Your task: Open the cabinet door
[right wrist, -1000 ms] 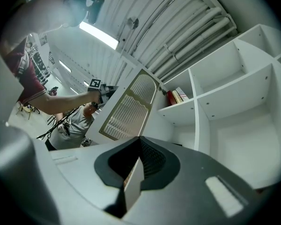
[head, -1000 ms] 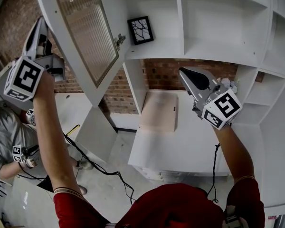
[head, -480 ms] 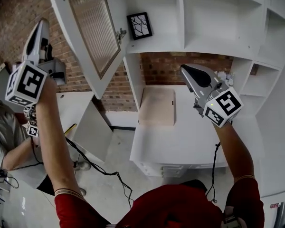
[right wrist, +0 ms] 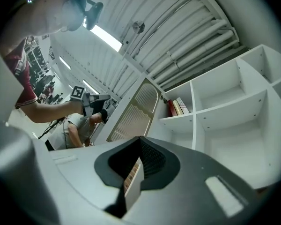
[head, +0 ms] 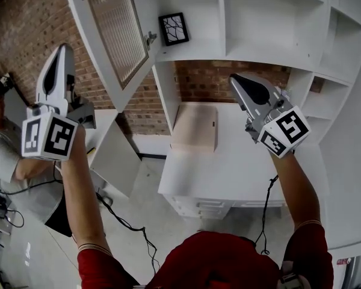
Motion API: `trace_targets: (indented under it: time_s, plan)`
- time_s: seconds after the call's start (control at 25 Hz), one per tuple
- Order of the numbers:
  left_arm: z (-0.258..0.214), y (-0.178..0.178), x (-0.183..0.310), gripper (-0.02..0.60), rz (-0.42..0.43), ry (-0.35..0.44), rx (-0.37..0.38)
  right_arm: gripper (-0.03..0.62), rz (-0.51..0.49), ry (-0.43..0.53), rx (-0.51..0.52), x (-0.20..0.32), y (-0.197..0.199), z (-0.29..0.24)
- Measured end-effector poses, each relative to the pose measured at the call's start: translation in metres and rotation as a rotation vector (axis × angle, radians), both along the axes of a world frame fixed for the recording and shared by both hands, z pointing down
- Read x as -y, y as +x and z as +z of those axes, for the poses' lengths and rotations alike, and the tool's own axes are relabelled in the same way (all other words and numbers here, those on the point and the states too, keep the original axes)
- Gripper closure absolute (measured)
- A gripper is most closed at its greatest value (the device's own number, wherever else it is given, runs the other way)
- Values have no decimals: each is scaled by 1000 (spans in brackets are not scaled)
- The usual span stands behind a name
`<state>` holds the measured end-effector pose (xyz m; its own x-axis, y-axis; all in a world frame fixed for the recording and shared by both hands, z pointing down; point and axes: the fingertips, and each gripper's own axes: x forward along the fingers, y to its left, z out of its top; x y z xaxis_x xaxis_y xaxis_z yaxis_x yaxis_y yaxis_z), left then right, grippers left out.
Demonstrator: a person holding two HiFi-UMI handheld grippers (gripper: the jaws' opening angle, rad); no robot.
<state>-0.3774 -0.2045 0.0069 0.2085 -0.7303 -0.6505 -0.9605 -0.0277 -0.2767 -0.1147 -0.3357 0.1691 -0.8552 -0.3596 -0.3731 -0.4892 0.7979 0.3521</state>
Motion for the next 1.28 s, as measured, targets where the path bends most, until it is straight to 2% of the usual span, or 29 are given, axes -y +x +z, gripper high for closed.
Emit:
trace_targets:
  time_s: [0.2,0.48,0.72,1.0,1.28]
  plan:
    - [42,69,-3,577,40,-71,8,582,-36,-10,36,-22,37,-6]
    - [123,172,-8,577,106,-232,-46,582,-99,-27,16,-73,82,15]
    - [189,247,-35,577,111,-304,-8,582,-121,-114,46,-103,120,54]
    - [251,304,-46,577,206,-388,-35,582,-86,-187,105,-121,148,89]
    - [289,314,-61,577,270,-442,-47,582,-50,-169,76,-157,135,115]
